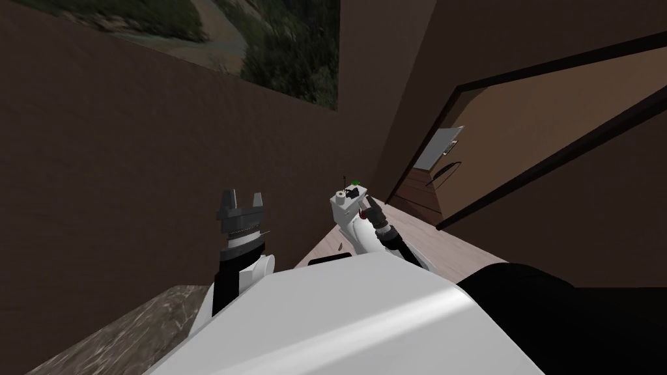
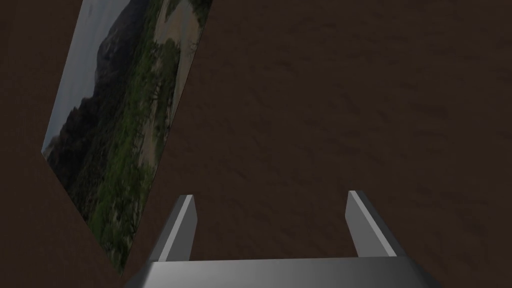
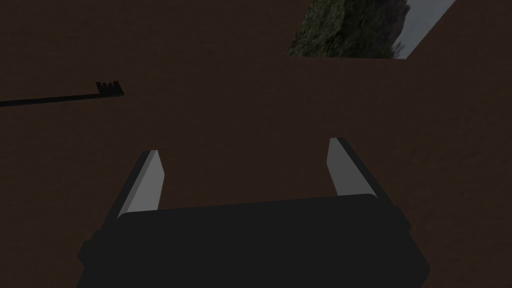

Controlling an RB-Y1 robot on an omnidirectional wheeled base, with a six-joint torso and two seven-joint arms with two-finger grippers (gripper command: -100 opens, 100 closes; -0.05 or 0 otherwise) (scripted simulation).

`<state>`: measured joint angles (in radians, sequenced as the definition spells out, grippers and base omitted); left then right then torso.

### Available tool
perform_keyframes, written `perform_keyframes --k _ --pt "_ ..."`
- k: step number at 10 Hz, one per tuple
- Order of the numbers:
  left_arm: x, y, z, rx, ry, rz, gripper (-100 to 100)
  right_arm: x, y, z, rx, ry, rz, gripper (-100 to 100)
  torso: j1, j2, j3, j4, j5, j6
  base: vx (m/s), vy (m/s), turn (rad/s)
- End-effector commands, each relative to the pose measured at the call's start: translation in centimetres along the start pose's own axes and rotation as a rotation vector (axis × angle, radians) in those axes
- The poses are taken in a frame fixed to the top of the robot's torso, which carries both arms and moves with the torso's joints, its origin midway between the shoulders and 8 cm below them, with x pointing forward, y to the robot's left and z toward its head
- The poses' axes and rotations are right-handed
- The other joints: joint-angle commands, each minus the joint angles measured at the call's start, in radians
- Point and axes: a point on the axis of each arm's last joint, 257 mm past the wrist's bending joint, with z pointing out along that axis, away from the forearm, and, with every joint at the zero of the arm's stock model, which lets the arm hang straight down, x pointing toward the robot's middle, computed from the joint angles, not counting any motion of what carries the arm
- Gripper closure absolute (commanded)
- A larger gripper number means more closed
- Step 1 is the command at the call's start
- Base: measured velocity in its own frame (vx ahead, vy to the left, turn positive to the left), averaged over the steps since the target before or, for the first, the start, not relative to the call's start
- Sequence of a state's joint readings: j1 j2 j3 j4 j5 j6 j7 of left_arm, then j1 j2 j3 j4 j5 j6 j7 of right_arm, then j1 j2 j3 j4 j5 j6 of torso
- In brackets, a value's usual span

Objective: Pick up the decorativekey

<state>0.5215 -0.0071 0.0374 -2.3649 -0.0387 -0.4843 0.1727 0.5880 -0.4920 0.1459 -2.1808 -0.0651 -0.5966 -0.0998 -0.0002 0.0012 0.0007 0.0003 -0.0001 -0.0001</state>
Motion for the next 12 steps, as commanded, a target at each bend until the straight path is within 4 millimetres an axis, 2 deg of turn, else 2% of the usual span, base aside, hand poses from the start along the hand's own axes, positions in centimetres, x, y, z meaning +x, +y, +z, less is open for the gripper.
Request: perform_keyframes --k 1,2,3,4,5,6,7,8,9,10,12 --pt "0.0 0.0 0.0 0.0 0.0 0.0 0 0.4 -1.1 -0.6 0.032 0.036 -0.007 -100 0.0 0.0 0.0 0.0 0.0 0.0 -0.018 0.002 0.059" --pt "0.0 0.0 0.0 0.0 0.0 0.0 0 0.7 -2.8 -1.6 0.081 0.064 -0.007 -100 0.0 0.0 0.0 0.0 0.0 0.0 -0.021 0.006 0.117" --pt "0.0 0.0 0.0 0.0 0.0 0.0 0 0.8 -2.9 -1.8 0.088 0.087 -0.016 -100 0.0 0.0 0.0 0.0 0.0 0.0 -0.017 0.003 0.065" --pt "0.0 0.0 0.0 0.0 0.0 0.0 0 1.0 -4.5 -2.9 0.139 0.116 -0.019 -100 0.0 0.0 0.0 0.0 0.0 0.0 -0.019 0.012 0.18" --pt "0.0 0.0 0.0 0.0 0.0 0.0 0 1.2 -4.6 -3.1 0.146 0.138 -0.028 -100 0.0 0.0 0.0 0.0 0.0 0.0 -0.016 0.008 0.063" --pt "0.0 0.0 0.0 0.0 0.0 0.0 0 1.2 -6.3 -4.4 0.198 0.165 -0.032 -100 0.0 0.0 0.0 0.0 0.0 0.001 -0.014 0.016 0.141" --pt "0.0 0.0 0.0 0.0 0.0 0.0 0 1.3 -6.4 -4.6 0.206 0.189 -0.043 -100 0.001 -0.001 0.0 0.0 0.0 0.0 -0.013 0.012 0.068" --pt "0.0 0.0 0.0 0.0 0.0 0.0 0 1.2 -8.0 -6.0 0.258 0.212 -0.047 -100 0.0 -0.001 0.0 0.0 0.0 0.0 -0.012 0.02 0.147" --pt "0.0 0.0 0.0 0.0 0.0 0.0 0 1.2 -8.0 -6.2 0.266 0.236 -0.059 -100 0.001 -0.001 0.0 0.0 0.0 0.0 -0.01 0.016 0.07" --pt "0.0 0.0 0.0 0.0 0.0 0.0 0 1.0 -9.6 -7.7 0.319 0.263 -0.067 -100 0.001 -0.001 0.0 0.0 0.0 0.001 -0.013 0.021 0.156" --pt "0.0 0.0 0.0 0.0 0.0 0.0 0 1.0 -9.7 -8.0 0.331 0.294 -0.082 -100 0.001 -0.001 -0.001 0.0 0.0 0.001 -0.004 0.011 0.029"
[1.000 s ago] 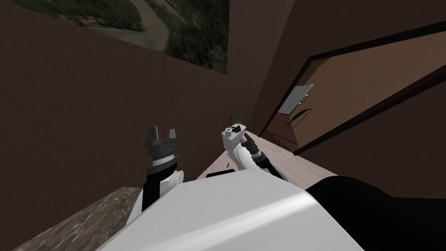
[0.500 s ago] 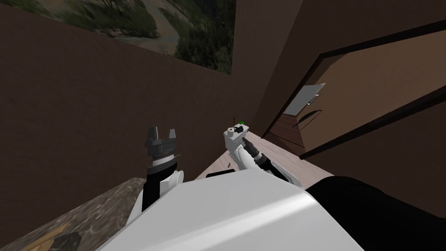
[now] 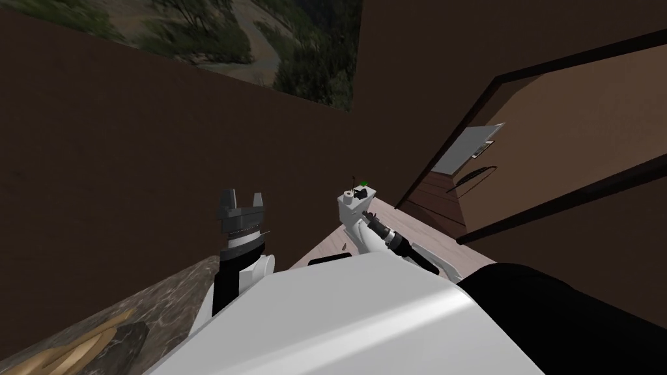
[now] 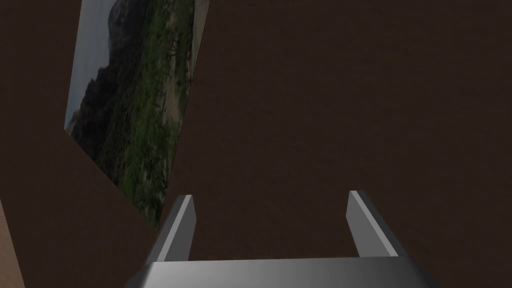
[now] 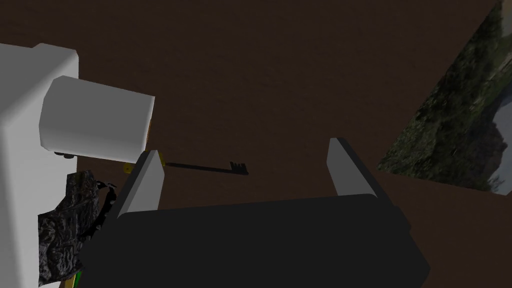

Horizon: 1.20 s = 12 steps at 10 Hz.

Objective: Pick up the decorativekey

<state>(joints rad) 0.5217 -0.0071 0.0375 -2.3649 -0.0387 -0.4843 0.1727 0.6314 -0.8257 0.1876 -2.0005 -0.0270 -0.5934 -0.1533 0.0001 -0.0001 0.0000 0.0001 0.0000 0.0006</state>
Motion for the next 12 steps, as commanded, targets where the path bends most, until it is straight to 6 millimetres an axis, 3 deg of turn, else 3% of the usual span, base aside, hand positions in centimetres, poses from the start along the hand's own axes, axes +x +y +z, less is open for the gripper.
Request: perform_keyframes --k 1,2,3,4,5,6,7,8,11,12 --pt "0.0 0.0 0.0 0.0 0.0 0.0 0 0.1 -2.1 -1.3 0.061 0.038 -0.015 -100 0.0 0.0 0.0 0.0 0.0 0.0 -0.002 0.026 0.149" --pt "0.0 0.0 0.0 0.0 0.0 0.0 0 0.0 -2.2 -1.5 0.069 0.057 -0.028 -100 0.001 0.0 0.0 0.0 0.0 -0.001 -0.003 0.021 0.083" --pt "0.0 0.0 0.0 0.0 0.0 0.0 0 0.0 -4.1 -2.8 0.125 0.083 -0.038 -100 0.001 0.0 0.0 0.0 0.0 0.0 -0.003 0.027 0.166" --pt "0.0 0.0 0.0 0.0 0.0 0.0 0 -0.1 -4.2 -2.9 0.133 0.103 -0.052 -100 0.001 0.0 0.0 0.0 0.0 -0.001 -0.001 0.024 0.081" --pt "0.0 0.0 0.0 0.0 0.0 0.0 0 -0.3 -6.1 -4.3 0.187 0.124 -0.062 -100 0.001 0.0 0.0 0.0 0.0 0.0 0.005 0.034 0.128" --pt "0.0 0.0 0.0 0.0 0.0 0.0 0 -0.4 -6.2 -4.6 0.198 0.148 -0.08 -100 0.001 -0.001 0.0 0.0 0.0 0.0 0.005 0.026 0.086" --pt "0.0 0.0 0.0 0.0 0.0 0.0 0 -0.8 -7.9 -6.1 0.254 0.173 -0.096 -100 0.001 -0.001 0.0 0.0 0.0 0.0 0.005 0.033 0.17" --pt "0.0 0.0 0.0 0.0 0.0 0.0 0 -1.1 -8.0 -6.3 0.265 0.2 -0.116 -100 0.001 -0.001 0.0 0.0 0.0 -0.001 0.008 0.027 0.08" --pt "0.0 0.0 0.0 0.0 0.0 0.0 0 -2.7 -11.2 -9.7 0.382 0.264 -0.17 -100 0.002 -0.001 -0.001 0.0 0.0 0.0 0.011 0.04 0.145" --pt "0.0 0.0 0.0 0.0 0.0 0.0 0 -3.0 -11.2 -9.9 0.39 0.28 -0.184 -100 0.002 -0.001 -0.001 0.0 0.0 -0.001 0.016 0.031 0.057"
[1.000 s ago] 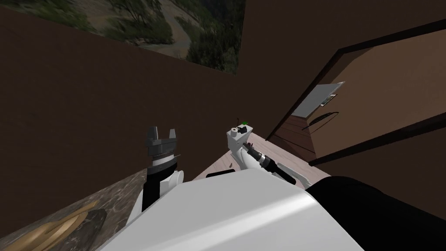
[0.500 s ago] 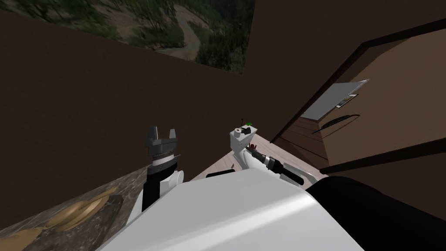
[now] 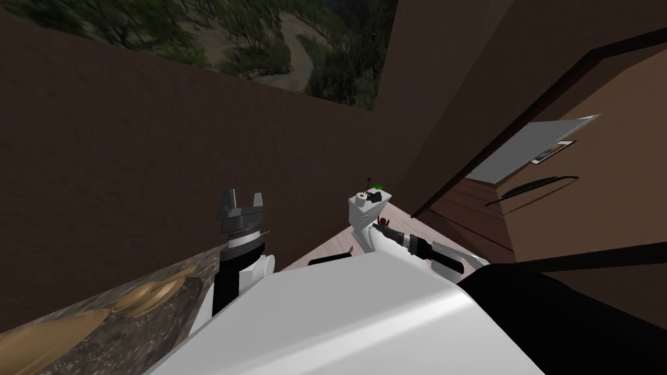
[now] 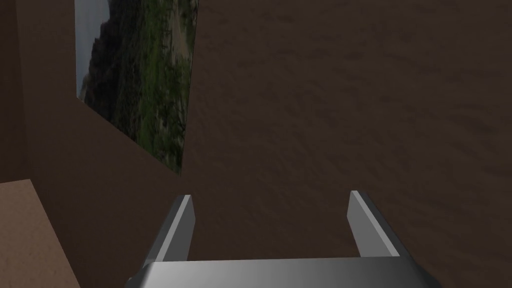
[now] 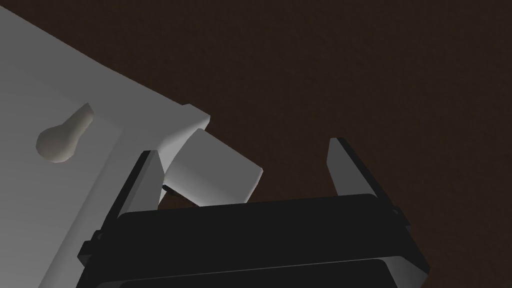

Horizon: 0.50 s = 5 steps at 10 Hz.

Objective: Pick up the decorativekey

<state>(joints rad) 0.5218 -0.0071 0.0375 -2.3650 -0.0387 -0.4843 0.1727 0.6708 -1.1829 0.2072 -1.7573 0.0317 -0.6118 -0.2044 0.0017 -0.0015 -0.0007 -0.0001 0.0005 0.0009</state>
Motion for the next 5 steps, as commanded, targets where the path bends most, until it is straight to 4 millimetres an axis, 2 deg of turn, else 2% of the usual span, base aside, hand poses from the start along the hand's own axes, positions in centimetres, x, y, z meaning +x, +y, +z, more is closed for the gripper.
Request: perform_keyframes --k 1,2,3,4,5 --pt "0.0 0.0 0.0 0.0 0.0 0.0 0 -0.3 -0.1 -0.3 0.016 0.016 -0.016 -100 0.0 0.0 0.0 0.0 0.0 0.0 0.01 0.011 -0.043" --pt "0.0 0.0 0.0 0.0 0.0 0.0 0 -0.8 -2.2 -1.5 0.073 0.042 -0.041 -100 -0.001 0.0 0.0 0.0 0.0 0.0 0.012 0.029 0.153" --pt "0.0 0.0 0.0 0.0 0.0 0.0 0 -1.0 -2.2 -1.7 0.08 0.055 -0.055 -100 0.0 0.0 0.0 0.0 0.0 -0.001 0.015 0.03 0.09" --pt "0.0 0.0 0.0 0.0 0.0 0.0 0 -1.5 -4.1 -3.0 0.133 0.075 -0.078 -100 0.0 0.0 0.0 0.0 0.0 0.0 0.032 0.045 0.141" --pt "0.0 0.0 0.0 0.0 0.0 0.0 0 -1.8 -4.2 -3.2 0.141 0.091 -0.096 -100 0.001 -0.001 -0.001 0.0 0.0 -0.001 0.03 0.038 0.078"
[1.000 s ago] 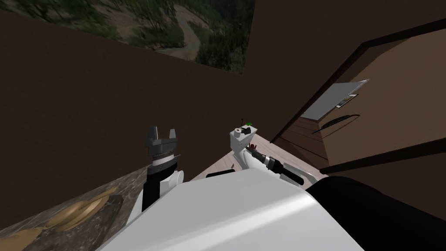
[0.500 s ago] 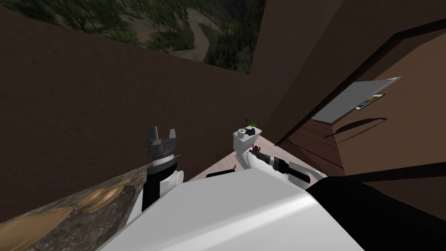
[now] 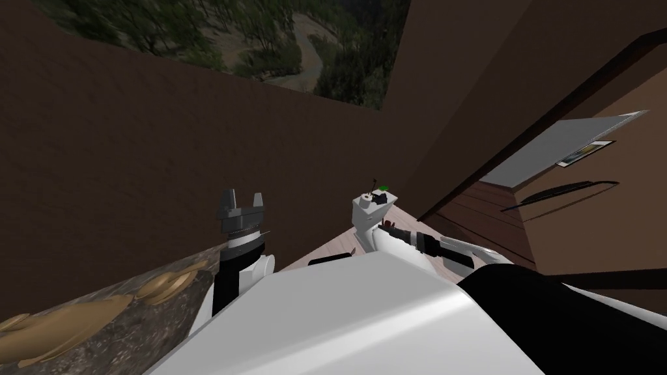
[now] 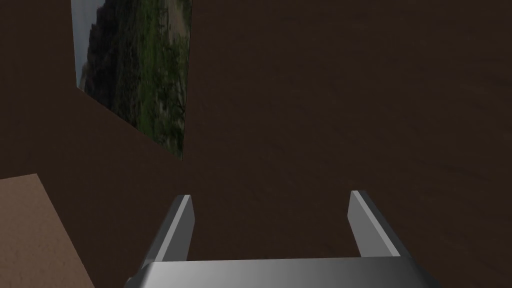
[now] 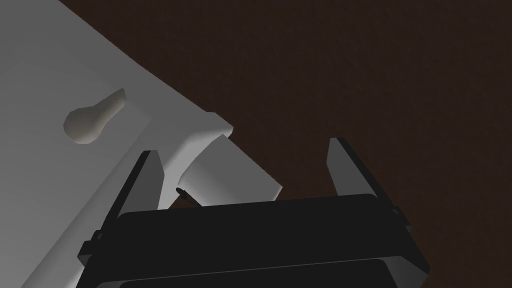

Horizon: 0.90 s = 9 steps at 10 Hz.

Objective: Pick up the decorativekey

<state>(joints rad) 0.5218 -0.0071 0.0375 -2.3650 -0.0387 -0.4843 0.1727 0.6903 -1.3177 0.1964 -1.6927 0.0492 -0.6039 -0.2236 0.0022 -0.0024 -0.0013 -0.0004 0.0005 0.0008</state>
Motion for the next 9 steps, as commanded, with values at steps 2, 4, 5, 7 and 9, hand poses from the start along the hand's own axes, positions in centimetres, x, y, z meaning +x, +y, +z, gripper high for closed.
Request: perform_keyframes --k 2,4,5,7,9 --pt "0.0 0.0 0.0 0.0 0.0 0.0 0 -0.9 -2.4 -1.6 0.071 0.044 -0.055 -100 0.001 0.0 0.0 0.0 0.0 -0.001 0.023 0.044 0.109" --pt "0.0 0.0 0.0 0.0 0.0 0.0 0 -2.0 -4.3 -3.0 0.13 0.075 -0.098 -100 0.001 0.0 0.0 0.0 0.0 -0.001 0.025 0.042 0.104" --pt "0.0 0.0 0.0 0.0 0.0 0.0 0 -2.8 -5.9 -4.3 0.178 0.091 -0.124 -100 0.0 0.0 0.0 0.0 0.0 0.0 0.036 0.042 0.141" --pt "0.0 0.0 0.0 0.0 0.0 0.0 0 -4.2 -7.4 -5.7 0.233 0.118 -0.169 -100 0.0 0.0 0.0 0.0 0.0 0.0 0.035 0.035 0.109" --pt "0.0 0.0 0.0 0.0 0.0 0.0 0 -5.9 -8.6 -7.2 0.286 0.146 -0.219 -100 0.0 0.0 0.0 0.0 0.0 0.0 0.04 0.037 0.088"
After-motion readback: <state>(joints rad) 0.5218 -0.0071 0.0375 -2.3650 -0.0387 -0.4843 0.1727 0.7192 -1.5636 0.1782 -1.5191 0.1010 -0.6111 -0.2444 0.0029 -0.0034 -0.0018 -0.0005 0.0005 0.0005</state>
